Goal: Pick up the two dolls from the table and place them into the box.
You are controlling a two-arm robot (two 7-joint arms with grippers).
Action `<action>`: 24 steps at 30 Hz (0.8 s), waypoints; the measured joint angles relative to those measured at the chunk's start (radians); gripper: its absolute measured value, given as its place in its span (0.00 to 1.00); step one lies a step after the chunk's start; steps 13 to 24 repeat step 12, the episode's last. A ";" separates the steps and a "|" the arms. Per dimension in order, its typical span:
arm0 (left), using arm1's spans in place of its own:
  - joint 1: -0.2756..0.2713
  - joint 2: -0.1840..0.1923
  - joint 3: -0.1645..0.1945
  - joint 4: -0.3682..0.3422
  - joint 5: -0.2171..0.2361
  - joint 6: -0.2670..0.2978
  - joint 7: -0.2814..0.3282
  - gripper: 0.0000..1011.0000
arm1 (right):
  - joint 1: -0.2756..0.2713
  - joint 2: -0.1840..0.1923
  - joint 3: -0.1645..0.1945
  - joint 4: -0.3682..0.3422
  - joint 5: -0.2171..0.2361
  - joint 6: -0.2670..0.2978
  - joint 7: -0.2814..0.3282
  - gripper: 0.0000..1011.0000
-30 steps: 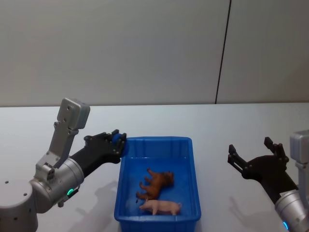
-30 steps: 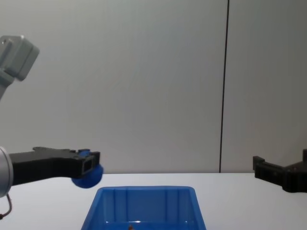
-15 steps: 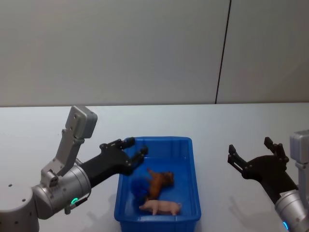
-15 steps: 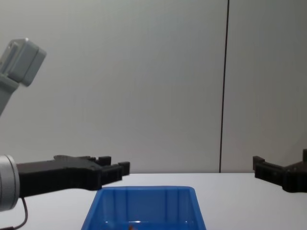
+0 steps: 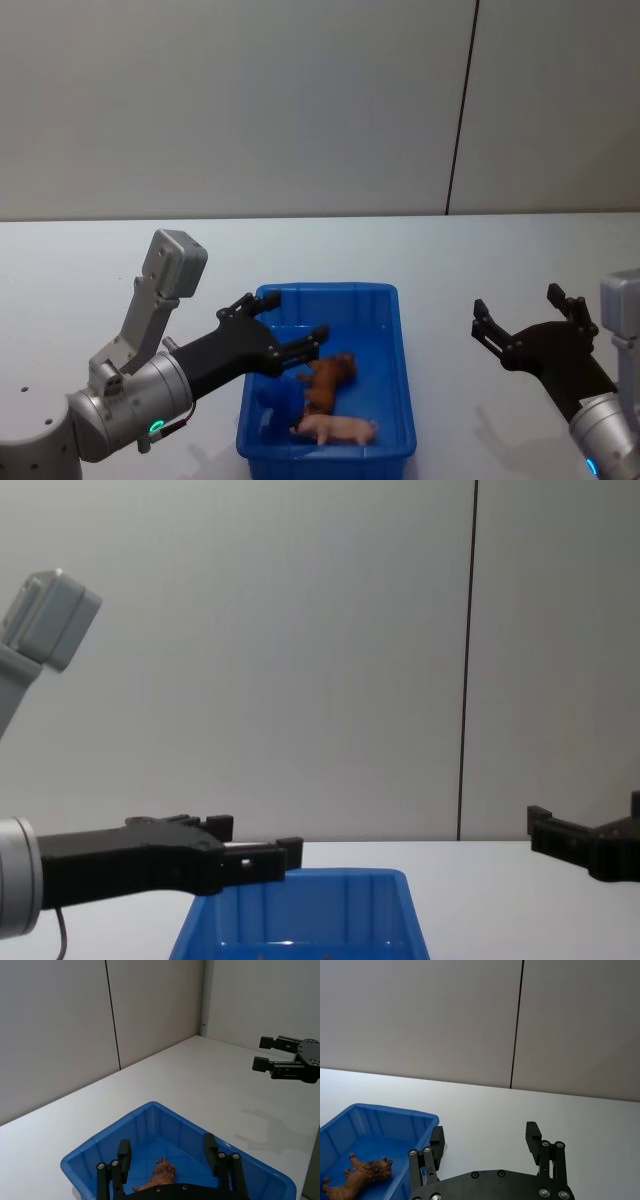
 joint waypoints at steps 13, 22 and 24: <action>0.002 0.001 0.002 0.001 -0.002 -0.002 -0.015 0.99 | 0.000 0.000 0.000 0.000 0.000 0.000 0.000 0.99; 0.002 0.001 0.002 0.001 -0.002 -0.002 -0.015 0.99 | 0.000 0.000 0.000 0.000 0.000 0.000 0.000 0.99; 0.002 0.001 0.002 0.001 -0.002 -0.002 -0.015 0.99 | 0.000 0.000 0.000 0.000 0.000 0.000 0.000 0.99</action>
